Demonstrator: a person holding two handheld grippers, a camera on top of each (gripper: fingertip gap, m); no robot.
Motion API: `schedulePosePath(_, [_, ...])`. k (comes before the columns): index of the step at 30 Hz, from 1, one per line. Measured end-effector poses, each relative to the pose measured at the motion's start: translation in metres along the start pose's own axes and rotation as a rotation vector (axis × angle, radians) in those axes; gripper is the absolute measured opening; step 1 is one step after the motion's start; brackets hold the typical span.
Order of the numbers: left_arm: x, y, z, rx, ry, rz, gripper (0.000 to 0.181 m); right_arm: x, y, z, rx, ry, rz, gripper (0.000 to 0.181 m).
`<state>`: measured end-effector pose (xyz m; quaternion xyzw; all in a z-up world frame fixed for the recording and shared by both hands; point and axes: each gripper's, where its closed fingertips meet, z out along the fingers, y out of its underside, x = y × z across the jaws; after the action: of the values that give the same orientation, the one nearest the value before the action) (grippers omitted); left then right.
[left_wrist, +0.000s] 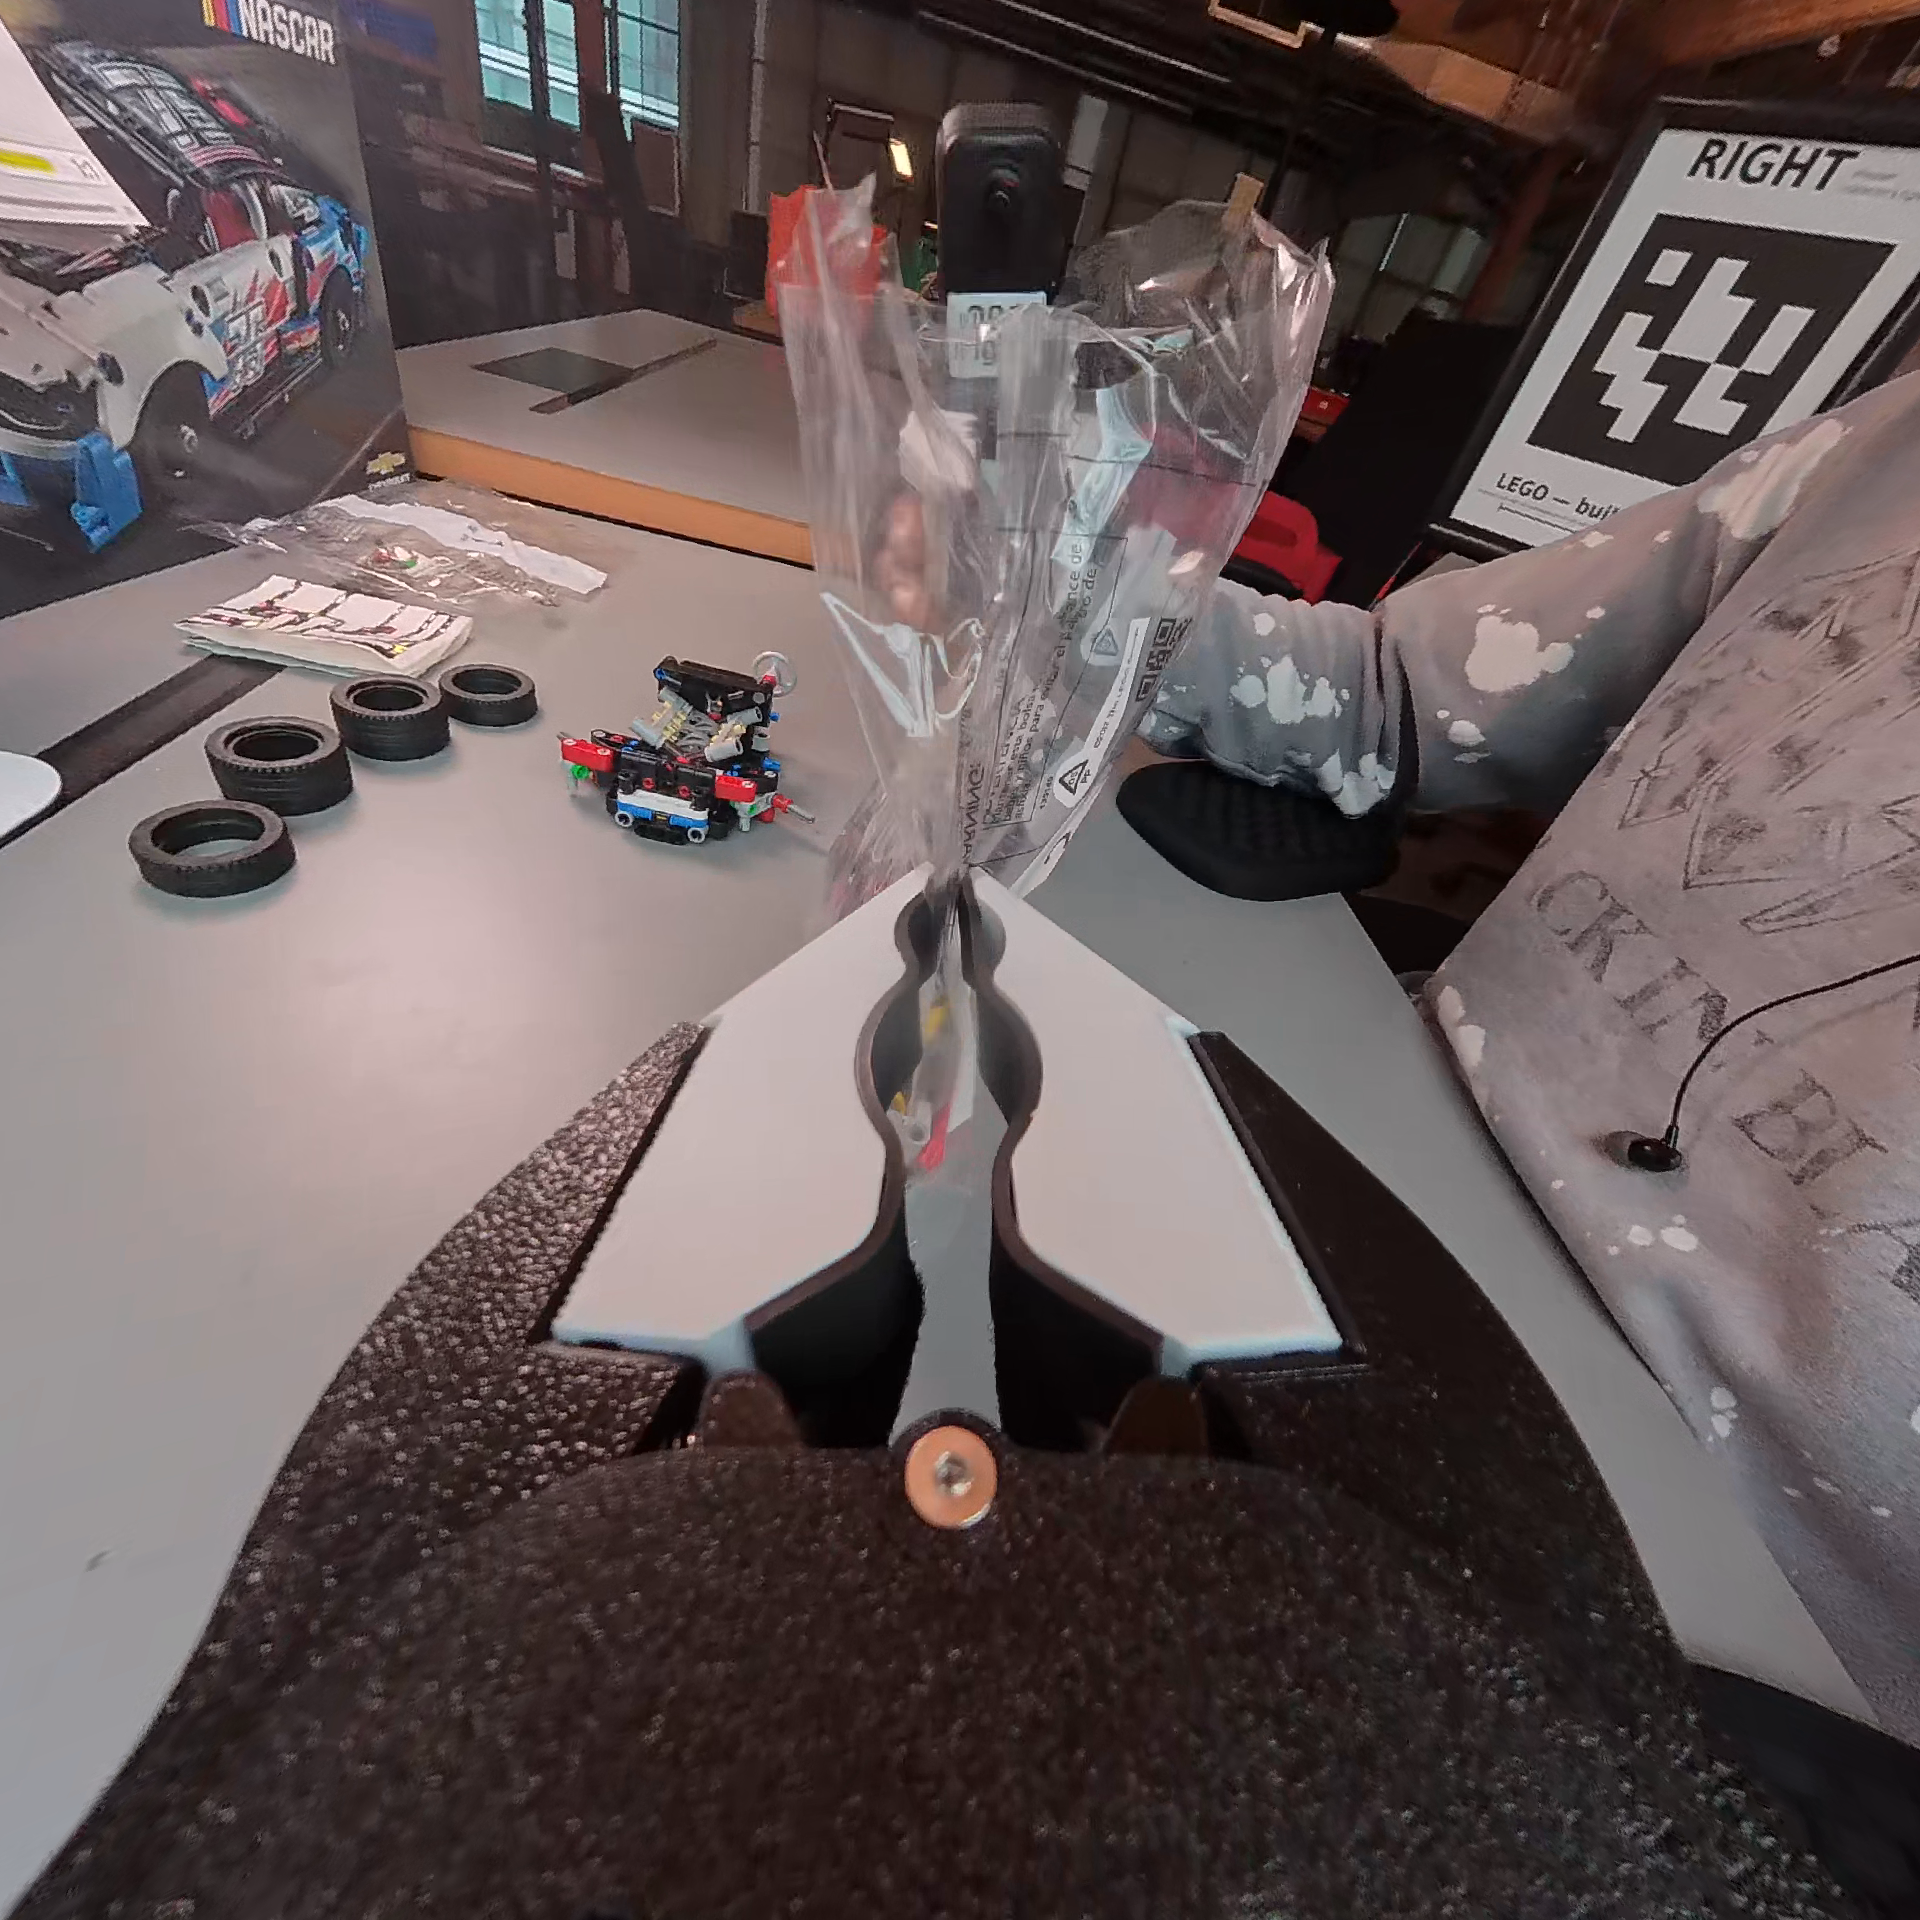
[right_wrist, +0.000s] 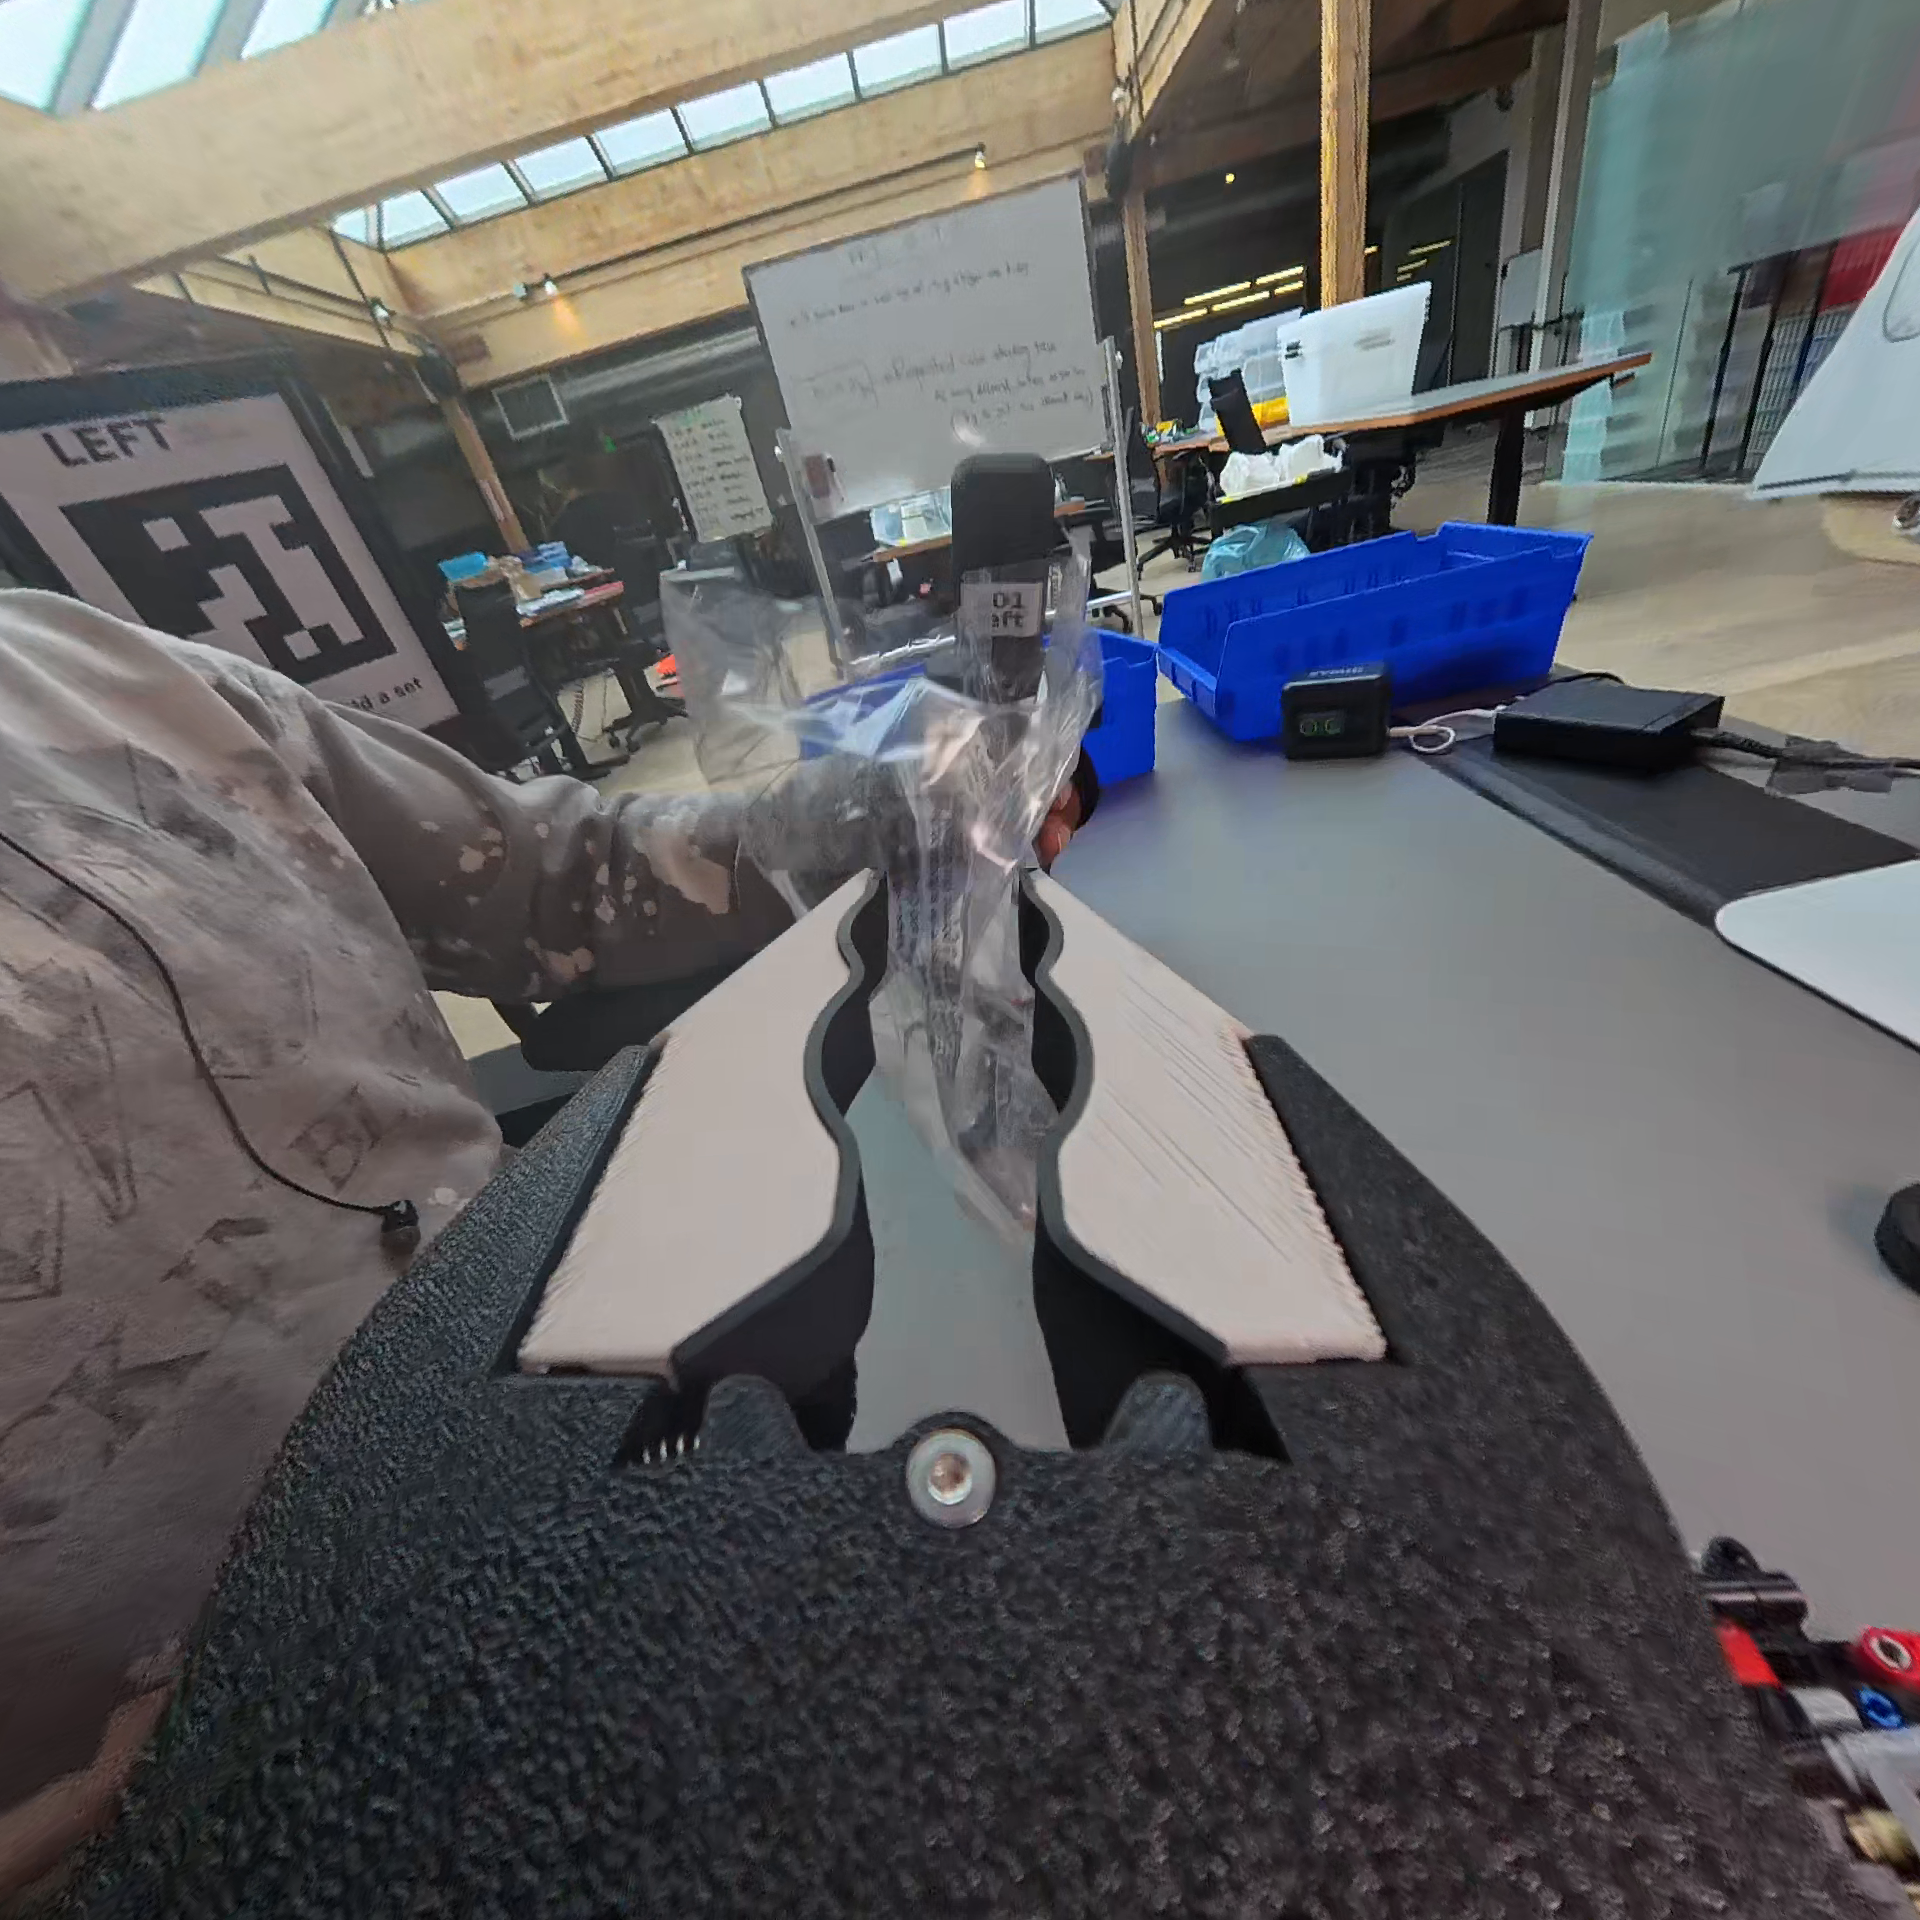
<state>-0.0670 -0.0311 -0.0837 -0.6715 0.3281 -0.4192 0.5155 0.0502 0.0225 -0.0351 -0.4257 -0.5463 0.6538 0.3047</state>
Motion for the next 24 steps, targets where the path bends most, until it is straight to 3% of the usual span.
schedulePosePath(2, [0.001,-0.001,0.002,0.002,0.001,0.009,0.003,-0.005,-0.007,0.005,-0.022,-0.014,-0.043,0.02])
schedulePosePath(4, [0.001,0.001,0.001,-0.002,0.002,0.003,0.003,-0.008,-0.013,0.008,-0.037,-0.007,-0.116,0.004])
schedulePosePath(8, [-0.001,-0.002,-0.019,-0.004,-0.03,0.0,0.004,-0.008,-0.025,0.001,-0.008,0.046,-0.174,0.0])
schedulePosePath(10, [-0.005,-0.024,-0.04,0.037,-0.097,0.019,0.007,-0.007,-0.019,0.001,-0.049,0.104,-0.241,0.0])
schedulePosePath(13, [-0.001,-0.086,-0.063,0.093,-0.241,0.062,0.019,-0.013,-0.019,0.008,-0.054,0.136,-0.298,0.0])
schedulePosePath(17, [0.049,-0.137,-0.017,-0.114,-0.252,0.137,0.021,-0.015,-0.02,0.029,-0.109,0.219,-0.406,0.0])
schedulePosePath(21, [0.073,-0.131,0.045,-0.421,-0.238,0.151,0.031,-0.018,-0.021,0.054,-0.164,0.299,-0.461,0.0])
schedulePosePath(24, [0.063,-0.11,0.06,-0.685,-0.363,0.315,0.039,-0.021,-0.021,0.063,-0.183,0.332,-0.468,0.0])
